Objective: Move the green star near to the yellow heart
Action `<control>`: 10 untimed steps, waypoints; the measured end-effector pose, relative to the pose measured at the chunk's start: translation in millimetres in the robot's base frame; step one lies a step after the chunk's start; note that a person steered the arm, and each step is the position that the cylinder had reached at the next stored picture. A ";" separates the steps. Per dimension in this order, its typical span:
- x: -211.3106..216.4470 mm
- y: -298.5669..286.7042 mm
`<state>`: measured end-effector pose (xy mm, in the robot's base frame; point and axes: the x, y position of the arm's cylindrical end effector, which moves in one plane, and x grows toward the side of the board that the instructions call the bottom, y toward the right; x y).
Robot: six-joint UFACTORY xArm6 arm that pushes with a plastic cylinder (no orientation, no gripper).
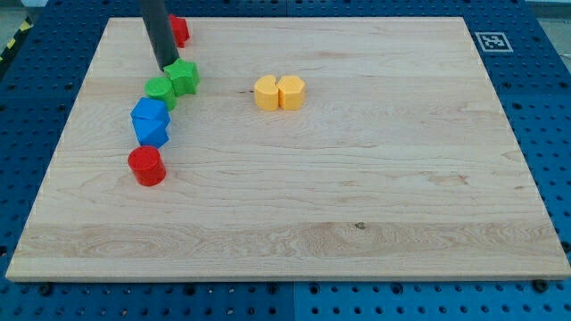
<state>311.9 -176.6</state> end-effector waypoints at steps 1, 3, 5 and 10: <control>11.4 -30.8; 16.9 -23.6; 17.4 3.3; 37.8 52.2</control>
<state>349.7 -124.3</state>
